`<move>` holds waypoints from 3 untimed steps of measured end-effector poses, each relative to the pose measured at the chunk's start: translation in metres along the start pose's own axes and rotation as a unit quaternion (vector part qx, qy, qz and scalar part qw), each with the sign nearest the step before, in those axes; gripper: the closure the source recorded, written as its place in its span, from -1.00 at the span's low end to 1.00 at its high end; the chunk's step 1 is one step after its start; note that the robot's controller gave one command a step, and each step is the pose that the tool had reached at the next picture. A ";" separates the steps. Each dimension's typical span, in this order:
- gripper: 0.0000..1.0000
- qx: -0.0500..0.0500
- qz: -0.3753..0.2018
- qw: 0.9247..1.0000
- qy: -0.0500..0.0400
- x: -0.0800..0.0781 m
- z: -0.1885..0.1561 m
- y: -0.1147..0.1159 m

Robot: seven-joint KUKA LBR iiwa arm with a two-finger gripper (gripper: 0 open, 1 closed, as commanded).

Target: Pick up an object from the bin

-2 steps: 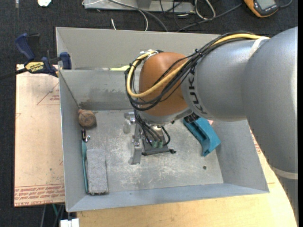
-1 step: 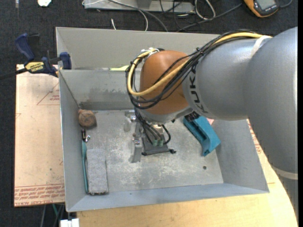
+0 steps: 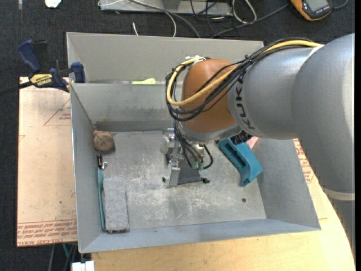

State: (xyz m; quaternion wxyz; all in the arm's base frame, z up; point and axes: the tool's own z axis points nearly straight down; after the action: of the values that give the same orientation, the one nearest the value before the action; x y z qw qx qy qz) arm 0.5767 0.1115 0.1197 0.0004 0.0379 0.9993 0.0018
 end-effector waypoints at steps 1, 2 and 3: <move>-1.00 0.000 -0.052 0.999 0.001 0.017 0.012 -0.029; -1.00 0.001 -0.017 1.000 -0.001 -0.002 0.017 -0.076; -1.00 -0.001 0.027 1.000 -0.001 -0.006 0.042 -0.084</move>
Offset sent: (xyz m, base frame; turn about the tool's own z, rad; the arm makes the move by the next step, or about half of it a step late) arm -0.0050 -0.0737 -0.0168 -0.0386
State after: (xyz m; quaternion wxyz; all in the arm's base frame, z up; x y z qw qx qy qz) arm 0.5764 0.0274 0.0778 0.0016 0.0646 0.9979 0.0032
